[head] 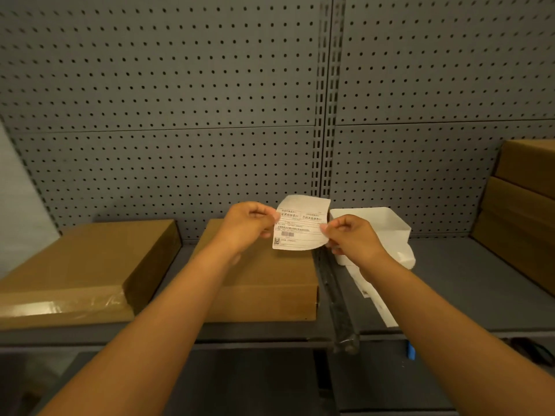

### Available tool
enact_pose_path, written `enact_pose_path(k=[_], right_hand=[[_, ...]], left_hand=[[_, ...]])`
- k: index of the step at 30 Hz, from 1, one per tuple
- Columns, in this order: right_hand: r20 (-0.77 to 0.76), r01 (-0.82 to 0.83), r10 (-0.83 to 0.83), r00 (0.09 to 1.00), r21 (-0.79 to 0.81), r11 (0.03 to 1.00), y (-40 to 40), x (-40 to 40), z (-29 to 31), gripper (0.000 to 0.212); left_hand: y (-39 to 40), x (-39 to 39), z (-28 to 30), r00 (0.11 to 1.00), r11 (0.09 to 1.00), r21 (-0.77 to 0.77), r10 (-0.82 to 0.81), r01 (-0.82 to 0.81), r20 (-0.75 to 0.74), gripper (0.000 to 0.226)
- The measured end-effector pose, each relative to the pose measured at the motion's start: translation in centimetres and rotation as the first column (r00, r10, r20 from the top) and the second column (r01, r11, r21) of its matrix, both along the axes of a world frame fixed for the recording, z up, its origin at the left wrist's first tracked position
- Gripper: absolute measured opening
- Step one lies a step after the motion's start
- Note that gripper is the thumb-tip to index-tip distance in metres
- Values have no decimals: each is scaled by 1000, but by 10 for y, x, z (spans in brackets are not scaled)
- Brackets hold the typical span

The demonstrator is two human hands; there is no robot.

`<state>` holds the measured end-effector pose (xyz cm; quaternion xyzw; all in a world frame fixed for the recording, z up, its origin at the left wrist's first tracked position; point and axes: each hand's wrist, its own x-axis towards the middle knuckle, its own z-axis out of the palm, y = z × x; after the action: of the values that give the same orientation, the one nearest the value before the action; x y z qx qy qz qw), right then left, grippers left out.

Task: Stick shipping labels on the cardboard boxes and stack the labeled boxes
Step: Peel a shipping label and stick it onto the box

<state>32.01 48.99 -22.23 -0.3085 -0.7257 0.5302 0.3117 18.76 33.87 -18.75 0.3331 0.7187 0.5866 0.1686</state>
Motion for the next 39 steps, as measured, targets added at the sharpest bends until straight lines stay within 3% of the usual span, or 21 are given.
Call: enact_pose_path(k=[11,19,32,39], right_hand=[[-43,-49,50,998,31,998,-37,-45,7,10],[-22,-17,18,1000,58,998,-59,-71,6,13],[188,6,-22,982,86,996,-53,-93,-12,24],[327,-30,-13,945,126,992,-34,-97,-17,18]], left_hand=[[-38,-47,-10,978,996,55,55,-67,203,9],[-53,-68,-13,976,990,41,125,-135,181,6],[-42,-89,-33,957,982,-84,186,-171,223,7],[-27,-94,-43,956,969,-179,206,-170,210,10]])
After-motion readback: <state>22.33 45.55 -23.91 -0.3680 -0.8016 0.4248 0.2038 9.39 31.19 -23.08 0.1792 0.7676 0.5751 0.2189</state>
